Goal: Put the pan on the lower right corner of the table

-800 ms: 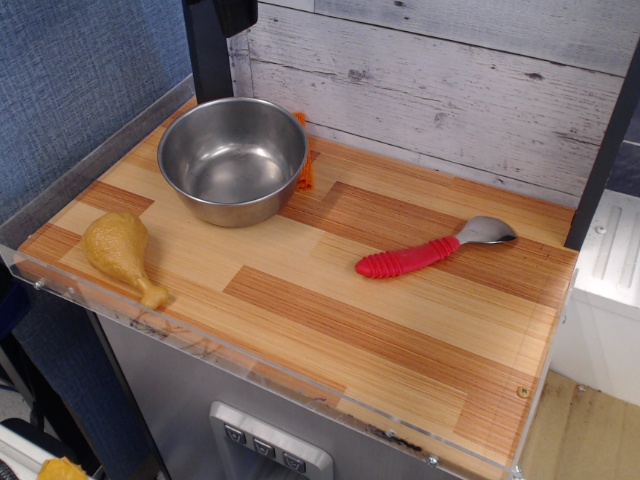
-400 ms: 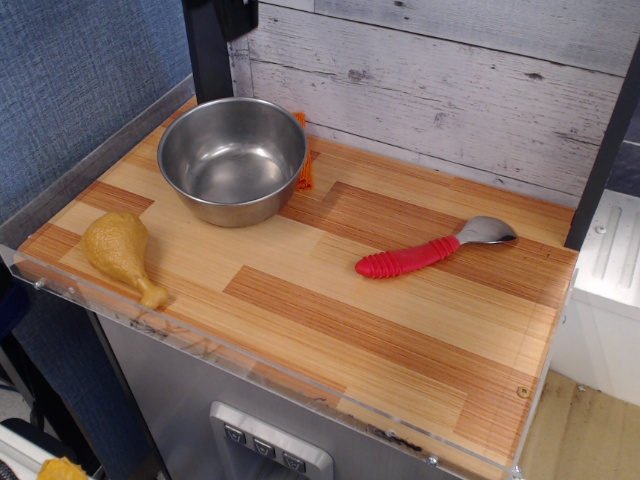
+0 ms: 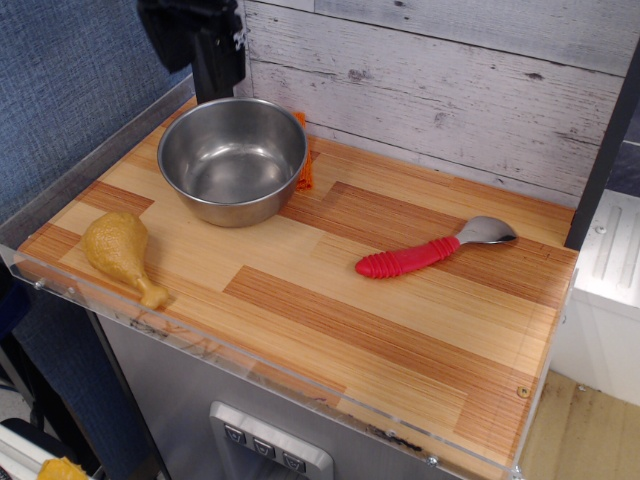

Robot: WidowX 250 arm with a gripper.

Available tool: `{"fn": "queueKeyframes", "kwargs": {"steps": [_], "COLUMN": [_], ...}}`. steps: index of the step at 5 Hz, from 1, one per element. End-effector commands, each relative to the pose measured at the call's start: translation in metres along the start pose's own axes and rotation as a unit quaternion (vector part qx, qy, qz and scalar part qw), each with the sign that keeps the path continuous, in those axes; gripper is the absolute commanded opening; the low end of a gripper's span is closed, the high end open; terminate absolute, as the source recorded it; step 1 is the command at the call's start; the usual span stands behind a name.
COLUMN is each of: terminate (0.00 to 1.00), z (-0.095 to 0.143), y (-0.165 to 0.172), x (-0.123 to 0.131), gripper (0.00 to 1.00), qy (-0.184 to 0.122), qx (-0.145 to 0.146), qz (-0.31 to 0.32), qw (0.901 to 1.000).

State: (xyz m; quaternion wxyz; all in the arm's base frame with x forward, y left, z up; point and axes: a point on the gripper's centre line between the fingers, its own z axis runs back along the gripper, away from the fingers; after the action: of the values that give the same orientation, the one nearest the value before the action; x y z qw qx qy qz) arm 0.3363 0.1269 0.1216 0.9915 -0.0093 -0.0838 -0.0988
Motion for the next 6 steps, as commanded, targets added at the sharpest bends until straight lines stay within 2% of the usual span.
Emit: {"fn": "queueKeyframes", "kwargs": {"steps": [1, 2, 3, 4, 6], "terminate": [0.00, 0.00, 0.00, 0.00, 0.00], "z": [0.020, 0.016, -0.010, -0.028, -0.055], "y": [0.028, 0.046, 0.053, 0.043, 0.030], "x": [-0.021, -0.034, -0.043, -0.044, -0.040], "gripper": [1.00, 1.00, 1.00, 1.00, 1.00], "qy": [-0.027, -0.028, -0.030, -0.027, -0.024], "qx": [0.019, 0.028, 0.004, -0.001, 0.015], "qz": [0.056, 0.096, 0.129, 0.141, 0.152], "qw": [0.9979, 0.9946, 0.9912, 0.9897, 0.9879]}}
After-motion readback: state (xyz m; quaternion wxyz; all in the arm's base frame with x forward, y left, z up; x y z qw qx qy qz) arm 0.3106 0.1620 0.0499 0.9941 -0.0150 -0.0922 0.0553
